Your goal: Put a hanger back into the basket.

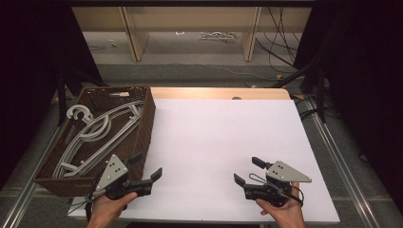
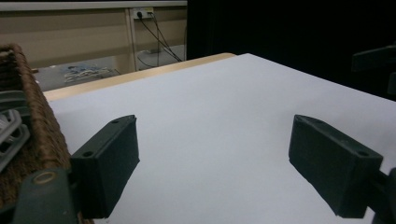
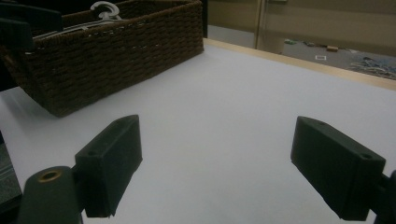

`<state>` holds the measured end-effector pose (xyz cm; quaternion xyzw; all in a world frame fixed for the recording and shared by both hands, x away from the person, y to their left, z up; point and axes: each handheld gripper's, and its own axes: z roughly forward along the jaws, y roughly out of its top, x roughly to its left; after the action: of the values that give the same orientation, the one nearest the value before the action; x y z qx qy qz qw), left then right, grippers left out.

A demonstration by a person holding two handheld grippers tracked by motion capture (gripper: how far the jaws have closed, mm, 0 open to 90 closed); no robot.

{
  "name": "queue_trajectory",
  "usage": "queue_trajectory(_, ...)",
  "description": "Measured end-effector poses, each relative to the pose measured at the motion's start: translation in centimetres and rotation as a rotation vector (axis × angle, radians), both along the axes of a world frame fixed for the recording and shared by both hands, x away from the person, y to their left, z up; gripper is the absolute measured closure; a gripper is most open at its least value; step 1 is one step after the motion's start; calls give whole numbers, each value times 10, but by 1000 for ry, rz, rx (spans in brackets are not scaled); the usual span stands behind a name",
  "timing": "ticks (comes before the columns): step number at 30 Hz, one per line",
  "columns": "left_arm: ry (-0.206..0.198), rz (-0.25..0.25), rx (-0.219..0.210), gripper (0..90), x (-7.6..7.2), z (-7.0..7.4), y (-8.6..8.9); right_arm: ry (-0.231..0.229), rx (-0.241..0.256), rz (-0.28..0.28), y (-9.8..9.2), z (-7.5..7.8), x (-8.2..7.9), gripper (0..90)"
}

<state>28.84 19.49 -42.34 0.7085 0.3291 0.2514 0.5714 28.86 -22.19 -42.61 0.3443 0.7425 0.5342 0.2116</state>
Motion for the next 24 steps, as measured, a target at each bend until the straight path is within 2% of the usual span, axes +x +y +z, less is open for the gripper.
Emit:
queue_trajectory(2,0,5,16,157,-5,-6,0,-3,13,7,1,-2,-2,171)
queue_trajectory(3,1,1,26,159,-7,-9,0,4,-6,7,0,-2,-3,170)
queue_trajectory(4,-8,-6,27,159,-6,-9,1,4,-4,-6,0,-3,-6,170)
queue_trajectory(5,4,4,22,159,-8,-9,2,6,-9,2,-1,-4,-7,169)
queue_trajectory(6,0,9,16,159,-9,-9,2,2,6,6,-1,-5,-7,169)
queue_trajectory(7,-9,15,9,158,-11,-8,3,6,-9,6,-2,-5,-9,169)
queue_trajectory(9,-21,17,-8,159,-13,-8,2,10,-5,6,-3,-6,-11,169)
queue_trajectory(10,-27,16,2,159,-14,-7,3,14,-9,2,-4,-7,-13,169)
queue_trajectory(12,-28,4,-9,158,-16,-7,2,11,-7,-2,-6,-8,-16,169)
queue_trajectory(16,-34,3,-13,159,-15,-6,0,11,-2,-1,-6,-7,-22,169)
queue_trajectory(18,-45,10,1,159,-14,-7,1,-1,-11,4,-5,-7,-23,168)
queue_trajectory(19,-49,6,-16,159,-12,-8,1,1,-11,3,-5,-6,-23,168)
queue_trajectory(22,-41,20,-13,159,-12,-7,3,-12,-5,9,-4,-6,-23,166)
queue_trajectory(24,-52,15,-9,159,-11,-7,4,-17,-15,2,-4,-5,-24,167)
